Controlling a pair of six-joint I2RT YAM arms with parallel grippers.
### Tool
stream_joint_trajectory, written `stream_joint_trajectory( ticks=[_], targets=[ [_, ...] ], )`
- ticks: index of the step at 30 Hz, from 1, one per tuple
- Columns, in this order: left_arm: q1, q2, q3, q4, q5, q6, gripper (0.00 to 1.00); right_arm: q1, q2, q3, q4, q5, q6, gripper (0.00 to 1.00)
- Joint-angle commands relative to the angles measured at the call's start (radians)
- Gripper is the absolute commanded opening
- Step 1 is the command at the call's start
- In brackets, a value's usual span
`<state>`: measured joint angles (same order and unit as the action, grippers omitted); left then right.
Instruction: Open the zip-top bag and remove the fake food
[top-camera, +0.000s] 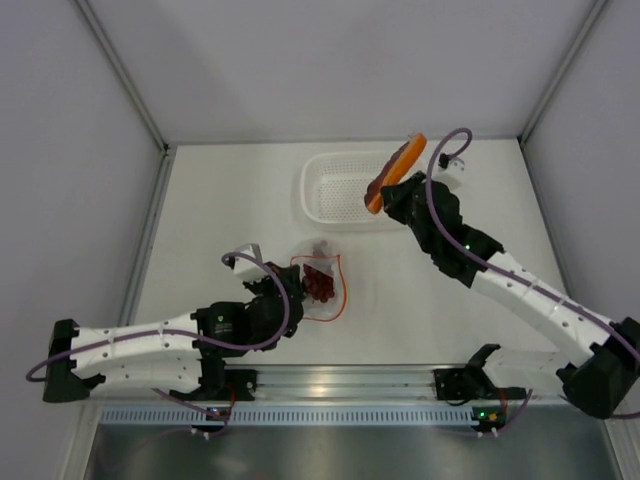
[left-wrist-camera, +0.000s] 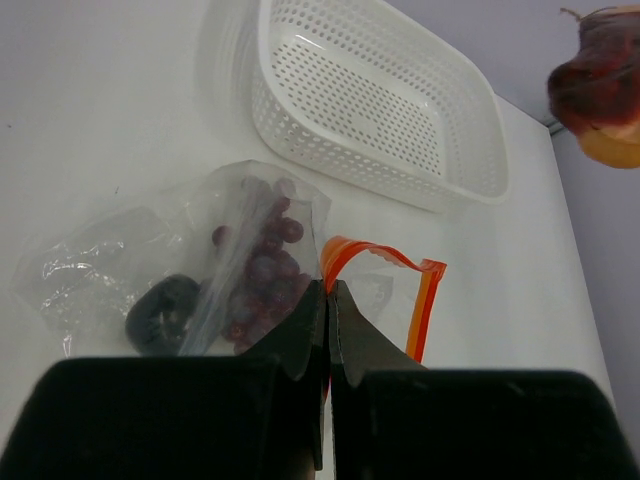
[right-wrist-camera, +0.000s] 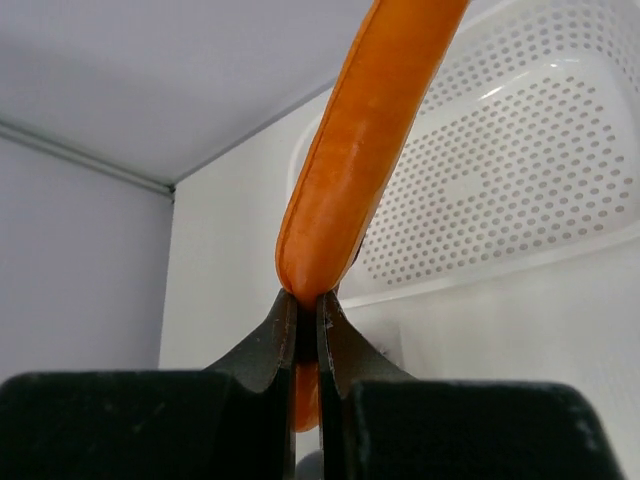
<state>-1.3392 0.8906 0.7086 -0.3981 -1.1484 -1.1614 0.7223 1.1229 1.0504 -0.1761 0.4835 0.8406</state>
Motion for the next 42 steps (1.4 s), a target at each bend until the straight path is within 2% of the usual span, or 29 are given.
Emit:
stream_joint_trajectory(
  ticks=[1,7,15,16,17,18,21,22,25,28,29,32,33,34,35,36,37,38,40,42],
  targets=[
    [0.002,-0.015,0.052,0.002,-0.019,0.035,0.0,-0.021,0.096,-0.006,0.202,0.124,0.144,0.0],
    [0.002,-0.031,0.065,0.002,-0.011,0.057,0.0,-0.023,0.362,0.105,0.199,0.224,0.225,0.0],
    [0.002,-0.058,0.063,0.005,0.007,0.075,0.0,-0.044,0.601,0.23,0.151,0.185,0.382,0.0],
    [0.002,-0.061,0.06,0.005,0.006,0.078,0.0,-0.043,0.613,0.235,0.156,0.185,0.393,0.04],
    [0.002,-0.064,0.06,0.005,0.006,0.08,0.0,-0.043,0.627,0.252,0.159,0.182,0.396,0.17],
    [0.002,-0.065,0.061,0.005,0.006,0.083,0.0,-0.043,0.652,0.263,0.162,0.176,0.381,0.51],
    [0.002,-0.062,0.066,0.005,0.018,0.091,0.0,-0.043,0.684,0.33,0.133,0.152,0.321,0.72],
    [0.002,-0.059,0.069,0.005,0.021,0.092,0.0,-0.044,0.683,0.344,0.132,0.145,0.304,0.75],
    [0.002,-0.041,0.087,0.005,0.045,0.088,0.0,-0.05,0.643,0.367,0.142,0.031,0.174,0.8],
    [0.002,-0.019,0.115,0.007,0.067,0.071,0.0,-0.054,0.533,0.329,0.16,-0.025,0.04,0.8],
    [0.002,-0.007,0.12,0.007,0.065,0.065,0.0,-0.052,0.497,0.268,0.194,-0.043,0.008,0.79],
    [0.002,0.008,0.13,0.007,0.056,0.031,0.0,-0.053,0.35,0.109,0.344,-0.23,-0.118,0.73],
    [0.002,0.017,0.134,0.008,0.056,0.011,0.0,-0.067,0.291,0.079,0.355,-0.347,-0.136,0.72],
    [0.002,0.025,0.14,0.008,0.058,0.003,0.0,-0.078,0.267,0.054,0.362,-0.424,-0.14,0.75],
    [0.002,0.043,0.144,0.008,0.056,-0.004,0.0,-0.096,0.226,0.01,0.371,-0.504,-0.135,0.82],
    [0.002,0.051,0.147,0.008,0.056,-0.023,0.0,-0.112,0.21,-0.016,0.385,-0.667,-0.124,0.91],
    [0.0,0.071,0.153,0.008,0.056,-0.032,0.0,-0.15,0.19,-0.082,0.404,-0.74,-0.109,0.95],
    [0.002,0.079,0.158,0.01,0.056,-0.038,0.0,-0.171,0.14,-0.131,0.505,-0.797,-0.088,0.99],
    [0.002,0.102,0.175,0.01,0.055,-0.044,0.0,-0.211,0.077,-0.275,0.594,-0.872,-0.025,0.99],
    [0.002,0.137,0.189,0.012,0.056,-0.029,0.0,-0.224,-0.014,-0.325,0.572,-0.89,-0.049,0.99]
  ],
)
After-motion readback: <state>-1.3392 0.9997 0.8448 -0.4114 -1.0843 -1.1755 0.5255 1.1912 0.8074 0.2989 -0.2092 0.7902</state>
